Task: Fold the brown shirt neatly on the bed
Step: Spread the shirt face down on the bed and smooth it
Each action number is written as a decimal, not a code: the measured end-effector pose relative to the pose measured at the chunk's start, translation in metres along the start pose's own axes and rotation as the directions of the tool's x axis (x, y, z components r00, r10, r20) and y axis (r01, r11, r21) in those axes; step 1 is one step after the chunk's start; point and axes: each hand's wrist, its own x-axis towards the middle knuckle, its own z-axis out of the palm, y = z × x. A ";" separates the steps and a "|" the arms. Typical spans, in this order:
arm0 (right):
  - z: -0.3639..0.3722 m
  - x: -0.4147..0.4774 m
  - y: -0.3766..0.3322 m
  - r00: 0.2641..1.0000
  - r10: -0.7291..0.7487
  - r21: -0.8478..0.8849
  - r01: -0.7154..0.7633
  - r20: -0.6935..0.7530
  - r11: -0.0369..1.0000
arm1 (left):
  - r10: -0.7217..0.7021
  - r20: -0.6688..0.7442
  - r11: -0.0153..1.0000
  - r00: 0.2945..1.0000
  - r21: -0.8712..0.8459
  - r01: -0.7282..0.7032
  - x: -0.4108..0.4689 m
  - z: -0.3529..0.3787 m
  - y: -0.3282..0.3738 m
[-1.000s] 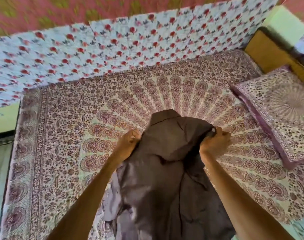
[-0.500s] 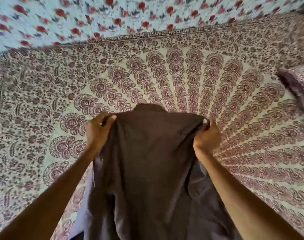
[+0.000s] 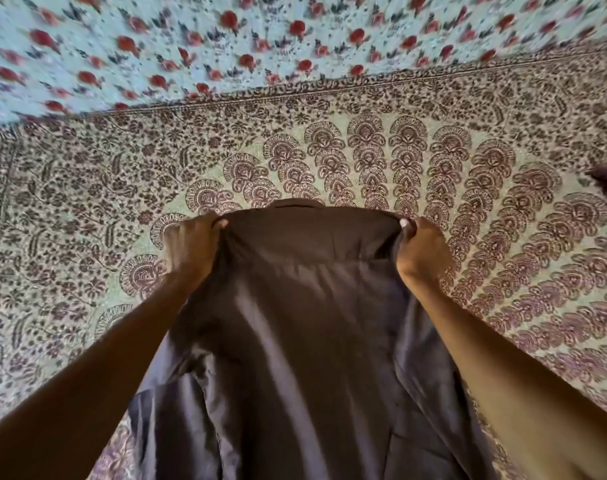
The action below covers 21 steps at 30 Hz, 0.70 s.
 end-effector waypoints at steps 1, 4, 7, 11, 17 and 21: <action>0.004 0.002 0.002 0.998 -0.012 -0.022 0.014 0.067 1.000 | 0.018 0.090 1.000 0.996 -0.004 -0.017 0.001 0.007 0.000; 0.014 0.000 0.012 0.977 0.000 0.016 -0.004 0.215 1.000 | 0.027 0.451 0.988 0.892 -0.148 0.045 0.002 0.031 -0.006; 0.014 -0.005 0.015 0.986 -0.002 0.149 -0.023 0.164 0.989 | -0.003 0.413 0.973 0.911 -0.210 0.099 -0.001 0.037 0.001; 0.007 -0.004 0.005 0.979 0.066 0.472 0.033 -0.192 0.881 | -0.022 -0.122 0.901 0.992 -0.433 -0.033 -0.007 0.017 0.016; 0.018 -0.001 0.009 0.959 0.212 0.086 -0.231 0.188 0.969 | -0.002 0.195 0.949 0.981 -0.309 0.064 -0.022 0.036 0.011; 0.012 -0.001 -0.009 0.989 0.103 -0.064 -0.097 0.105 0.993 | -0.085 0.306 0.973 0.948 -0.180 0.146 -0.007 0.043 0.013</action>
